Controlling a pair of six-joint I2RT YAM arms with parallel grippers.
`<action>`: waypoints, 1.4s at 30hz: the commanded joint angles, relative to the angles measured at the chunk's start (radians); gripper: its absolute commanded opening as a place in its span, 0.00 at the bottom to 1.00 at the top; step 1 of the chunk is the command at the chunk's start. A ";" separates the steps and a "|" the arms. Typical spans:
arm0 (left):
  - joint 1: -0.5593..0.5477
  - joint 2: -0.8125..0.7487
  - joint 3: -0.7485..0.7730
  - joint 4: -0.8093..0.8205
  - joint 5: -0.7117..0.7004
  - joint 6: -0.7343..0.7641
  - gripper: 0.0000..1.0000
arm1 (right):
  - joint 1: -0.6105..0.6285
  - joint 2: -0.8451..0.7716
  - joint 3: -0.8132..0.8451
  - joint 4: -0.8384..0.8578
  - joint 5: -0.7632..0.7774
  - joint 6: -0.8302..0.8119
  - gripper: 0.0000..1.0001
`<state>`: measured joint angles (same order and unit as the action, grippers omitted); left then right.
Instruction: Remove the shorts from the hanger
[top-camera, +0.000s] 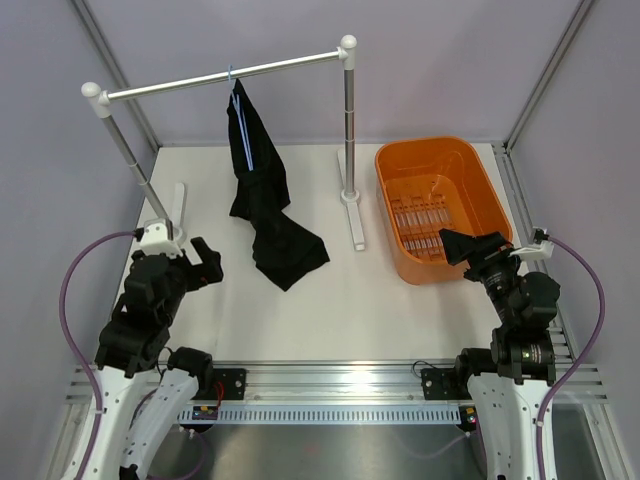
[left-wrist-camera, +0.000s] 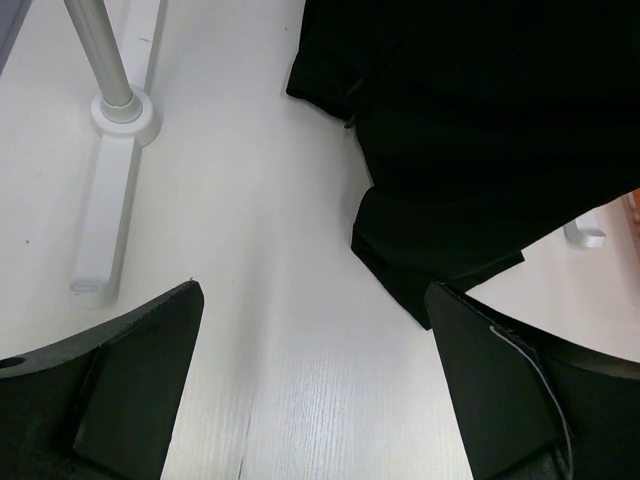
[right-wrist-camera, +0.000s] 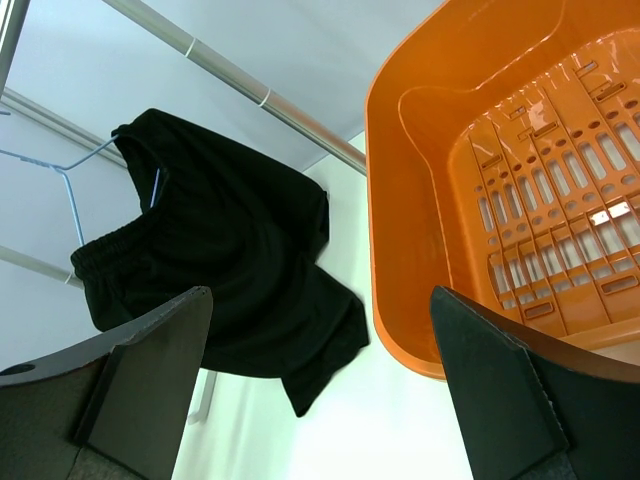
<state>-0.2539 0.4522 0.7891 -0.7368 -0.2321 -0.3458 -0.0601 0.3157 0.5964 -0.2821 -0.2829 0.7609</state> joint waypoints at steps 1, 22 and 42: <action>0.002 -0.014 0.111 0.076 0.001 0.028 0.99 | -0.006 0.010 0.034 0.015 -0.021 -0.018 1.00; -0.024 0.685 0.608 0.419 0.056 -0.055 0.99 | -0.003 0.069 0.006 0.122 -0.085 -0.026 0.99; -0.177 1.037 0.855 0.566 -0.423 0.077 0.99 | 0.036 0.177 0.114 0.076 -0.021 -0.110 1.00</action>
<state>-0.4290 1.4948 1.6424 -0.3046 -0.5411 -0.2901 -0.0315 0.4812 0.6704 -0.2150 -0.3054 0.6746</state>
